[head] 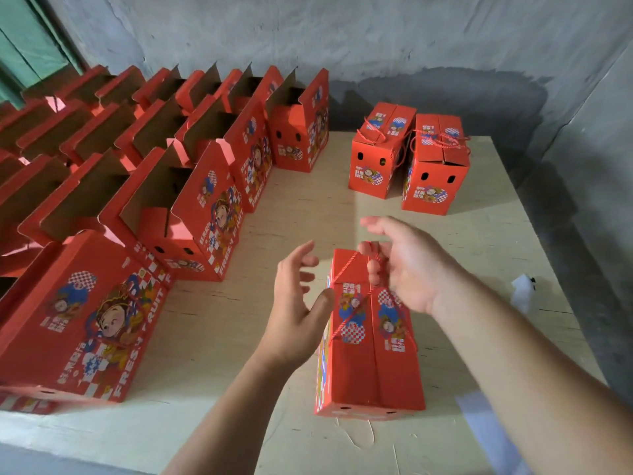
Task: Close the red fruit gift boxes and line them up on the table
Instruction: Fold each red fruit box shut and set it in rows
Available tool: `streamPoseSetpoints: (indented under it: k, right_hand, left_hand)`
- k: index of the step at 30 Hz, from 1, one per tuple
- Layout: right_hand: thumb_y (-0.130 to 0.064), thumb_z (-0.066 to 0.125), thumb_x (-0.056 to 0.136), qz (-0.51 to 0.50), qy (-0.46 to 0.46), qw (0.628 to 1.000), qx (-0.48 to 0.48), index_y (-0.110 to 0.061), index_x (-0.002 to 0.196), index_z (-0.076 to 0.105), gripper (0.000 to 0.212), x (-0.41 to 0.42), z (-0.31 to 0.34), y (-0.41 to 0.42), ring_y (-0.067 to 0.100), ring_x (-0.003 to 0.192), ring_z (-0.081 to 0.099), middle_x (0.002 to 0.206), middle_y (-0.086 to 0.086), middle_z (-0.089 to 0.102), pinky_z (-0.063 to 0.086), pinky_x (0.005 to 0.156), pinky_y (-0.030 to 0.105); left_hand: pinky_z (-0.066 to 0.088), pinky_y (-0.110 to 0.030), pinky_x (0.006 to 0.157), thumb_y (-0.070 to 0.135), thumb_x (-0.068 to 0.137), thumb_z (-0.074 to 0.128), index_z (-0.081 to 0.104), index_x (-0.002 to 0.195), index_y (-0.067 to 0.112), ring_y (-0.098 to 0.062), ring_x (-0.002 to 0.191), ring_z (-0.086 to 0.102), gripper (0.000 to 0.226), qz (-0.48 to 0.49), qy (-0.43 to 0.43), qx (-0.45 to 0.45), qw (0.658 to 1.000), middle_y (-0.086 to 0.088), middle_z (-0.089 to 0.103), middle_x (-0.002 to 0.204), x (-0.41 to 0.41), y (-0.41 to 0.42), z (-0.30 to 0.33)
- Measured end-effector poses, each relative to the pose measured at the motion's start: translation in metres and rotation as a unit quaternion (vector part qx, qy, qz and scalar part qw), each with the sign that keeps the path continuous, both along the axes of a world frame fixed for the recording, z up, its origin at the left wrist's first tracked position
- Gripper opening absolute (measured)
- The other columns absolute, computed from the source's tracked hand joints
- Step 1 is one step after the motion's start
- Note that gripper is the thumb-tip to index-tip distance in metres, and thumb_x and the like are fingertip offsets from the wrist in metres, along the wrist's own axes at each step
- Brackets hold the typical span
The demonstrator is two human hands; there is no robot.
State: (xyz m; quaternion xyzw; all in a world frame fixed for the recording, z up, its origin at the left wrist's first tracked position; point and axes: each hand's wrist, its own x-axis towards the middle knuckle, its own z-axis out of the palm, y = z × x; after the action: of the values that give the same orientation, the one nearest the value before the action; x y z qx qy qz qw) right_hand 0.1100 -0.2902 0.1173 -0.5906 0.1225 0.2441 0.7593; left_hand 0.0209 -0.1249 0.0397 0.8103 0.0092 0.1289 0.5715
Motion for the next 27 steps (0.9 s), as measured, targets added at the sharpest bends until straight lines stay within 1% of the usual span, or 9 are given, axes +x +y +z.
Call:
streamPoseSetpoints:
  k: [4, 7, 10, 13, 16, 19, 22, 24, 27]
  right_hand:
    - [-0.022, 0.056, 0.099, 0.037, -0.077, 0.991, -0.100, -0.018, 0.120, 0.065, 0.024, 0.020, 0.036, 0.007, 0.010, 0.050, 0.043, 0.086, 0.007, 0.073, 0.033, 0.049, 0.027]
    - [-0.024, 0.057, 0.098, 0.035, -0.120, 0.986, -0.111, -0.019, 0.118, 0.066, 0.022, 0.036, 0.062, 0.013, 0.010, 0.050, 0.043, 0.074, 0.001, 0.070, 0.033, 0.048, 0.026]
    - [-0.025, 0.059, 0.096, 0.035, -0.124, 0.986, -0.110, -0.019, 0.116, 0.068, 0.022, 0.056, 0.081, 0.017, 0.009, 0.047, 0.039, 0.064, -0.004, 0.061, 0.032, 0.047, 0.026]
    - [-0.027, 0.062, 0.092, 0.023, -0.095, 0.983, -0.157, -0.020, 0.112, 0.068, 0.022, 0.079, 0.082, 0.015, 0.008, 0.045, 0.034, 0.060, -0.007, 0.057, 0.030, 0.046, 0.023]
    - [-0.027, 0.064, 0.090, -0.040, -0.065, 0.981, -0.179, -0.026, 0.103, 0.066, 0.014, 0.107, 0.078, 0.007, 0.007, 0.041, 0.034, 0.060, -0.008, 0.057, 0.031, 0.045, 0.020]
    - [-0.023, 0.067, 0.089, -0.089, -0.075, 0.976, -0.187, -0.024, 0.099, 0.068, 0.010, 0.134, 0.073, 0.009, 0.007, 0.042, 0.038, 0.060, -0.005, 0.061, 0.035, 0.046, 0.020]
    - [-0.020, 0.066, 0.089, -0.030, -0.087, 0.977, -0.194, -0.018, 0.107, 0.069, 0.018, 0.157, 0.066, 0.032, 0.010, 0.046, 0.041, 0.060, -0.003, 0.059, 0.037, 0.046, 0.022]
    - [-0.022, 0.064, 0.086, 0.021, -0.069, 0.980, -0.187, -0.016, 0.103, 0.070, 0.019, 0.174, 0.063, 0.053, 0.012, 0.048, 0.040, 0.064, -0.002, 0.056, 0.037, 0.047, 0.022]
    - [-0.023, 0.061, 0.087, 0.033, -0.085, 0.976, -0.199, -0.014, 0.101, 0.070, 0.020, 0.213, 0.066, 0.073, 0.013, 0.050, 0.041, 0.070, 0.001, 0.054, 0.037, 0.050, 0.024]
  left_hand:
    - [0.050, -0.030, 0.094, 0.013, 0.096, 0.061, 0.049, 0.136, 0.036, -0.018, 0.110, 0.057, 0.047, 0.068, 0.099, -0.096, 0.988, 0.000, 0.054, 0.126, -0.009, 0.005, -0.031]
    - [0.049, -0.015, 0.081, 0.007, 0.099, 0.058, 0.055, 0.124, 0.041, -0.003, 0.094, 0.061, 0.043, 0.062, 0.153, -0.128, 0.978, 0.004, 0.060, 0.120, -0.008, 0.010, -0.044]
    - [0.048, -0.008, 0.070, 0.006, 0.099, 0.057, 0.060, 0.121, 0.034, 0.006, 0.085, 0.061, 0.036, 0.043, 0.190, -0.116, 0.974, 0.007, 0.064, 0.114, -0.002, 0.016, -0.054]
    - [0.045, -0.004, 0.068, 0.004, 0.097, 0.056, 0.064, 0.116, 0.027, 0.003, 0.090, 0.063, 0.031, 0.015, 0.239, -0.072, 0.968, 0.006, 0.068, 0.111, 0.003, 0.025, -0.070]
    - [0.041, -0.002, 0.072, 0.009, 0.097, 0.056, 0.064, 0.122, 0.023, 0.001, 0.099, 0.062, 0.030, -0.042, 0.307, 0.015, 0.951, 0.009, 0.066, 0.118, 0.006, 0.034, -0.094]
    - [0.041, -0.013, 0.098, 0.018, 0.098, 0.056, 0.059, 0.136, 0.025, -0.008, 0.120, 0.058, 0.039, -0.108, 0.344, 0.136, 0.923, 0.007, 0.059, 0.134, 0.011, 0.045, -0.119]
    - [0.030, -0.011, 0.106, 0.023, 0.098, 0.054, 0.054, 0.141, 0.030, -0.005, 0.135, 0.048, 0.043, -0.141, 0.345, 0.203, 0.905, 0.007, 0.051, 0.146, 0.023, 0.055, -0.132]
    - [0.030, -0.011, 0.108, 0.024, 0.096, 0.053, 0.053, 0.142, 0.033, -0.004, 0.137, 0.047, 0.046, -0.151, 0.335, 0.220, 0.904, 0.009, 0.048, 0.150, 0.040, 0.058, -0.140]
    - [0.031, -0.017, 0.112, 0.023, 0.094, 0.051, 0.052, 0.142, 0.036, -0.008, 0.140, 0.044, 0.050, -0.161, 0.320, 0.237, 0.903, 0.010, 0.042, 0.154, 0.075, 0.060, -0.145]
